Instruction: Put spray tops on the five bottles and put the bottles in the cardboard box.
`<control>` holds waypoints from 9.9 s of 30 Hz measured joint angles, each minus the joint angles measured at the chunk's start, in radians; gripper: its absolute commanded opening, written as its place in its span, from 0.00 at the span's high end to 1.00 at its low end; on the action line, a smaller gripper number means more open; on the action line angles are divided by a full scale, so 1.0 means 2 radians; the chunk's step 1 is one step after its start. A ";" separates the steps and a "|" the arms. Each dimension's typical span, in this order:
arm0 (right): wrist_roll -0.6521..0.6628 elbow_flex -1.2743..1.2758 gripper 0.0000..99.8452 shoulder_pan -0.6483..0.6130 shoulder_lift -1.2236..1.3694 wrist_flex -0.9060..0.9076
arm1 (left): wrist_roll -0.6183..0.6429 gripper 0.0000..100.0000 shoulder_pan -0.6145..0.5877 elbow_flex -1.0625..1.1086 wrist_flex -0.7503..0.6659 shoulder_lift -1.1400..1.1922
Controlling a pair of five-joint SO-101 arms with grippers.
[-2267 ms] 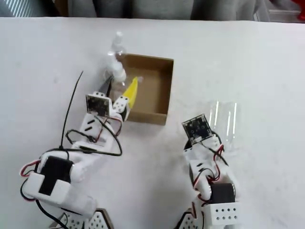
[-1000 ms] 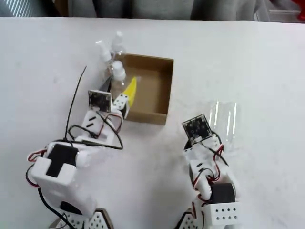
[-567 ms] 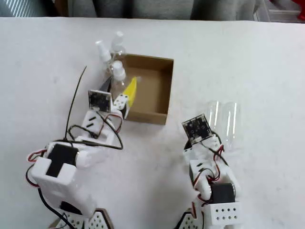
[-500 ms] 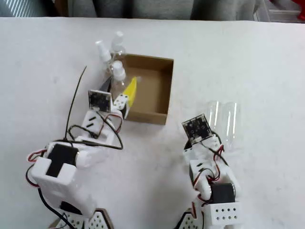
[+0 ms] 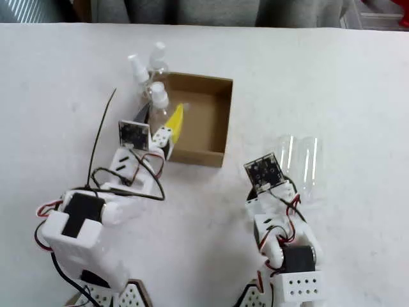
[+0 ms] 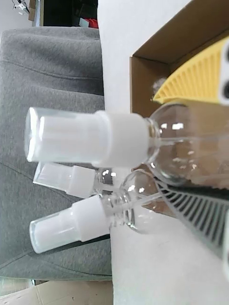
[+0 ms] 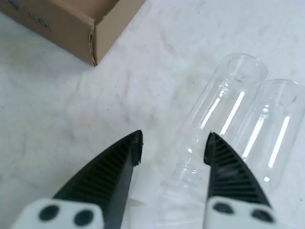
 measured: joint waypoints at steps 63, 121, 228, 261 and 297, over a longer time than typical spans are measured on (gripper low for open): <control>0.003 0.011 0.81 0.000 -0.001 0.000 | 0.000 0.57 -0.026 0.045 0.292 -0.195; -0.043 -0.013 0.81 0.140 -0.001 0.020 | 0.000 0.94 0.002 0.038 0.984 -0.778; -0.006 -0.664 0.80 0.197 0.946 -0.031 | -0.120 0.94 -0.285 0.100 0.941 -0.578; 0.084 -0.931 0.98 0.097 0.858 0.326 | -0.120 0.94 -0.285 0.100 0.941 -0.578; 0.125 -0.417 0.80 -0.386 0.614 0.141 | -0.120 0.94 -0.285 0.100 0.941 -0.578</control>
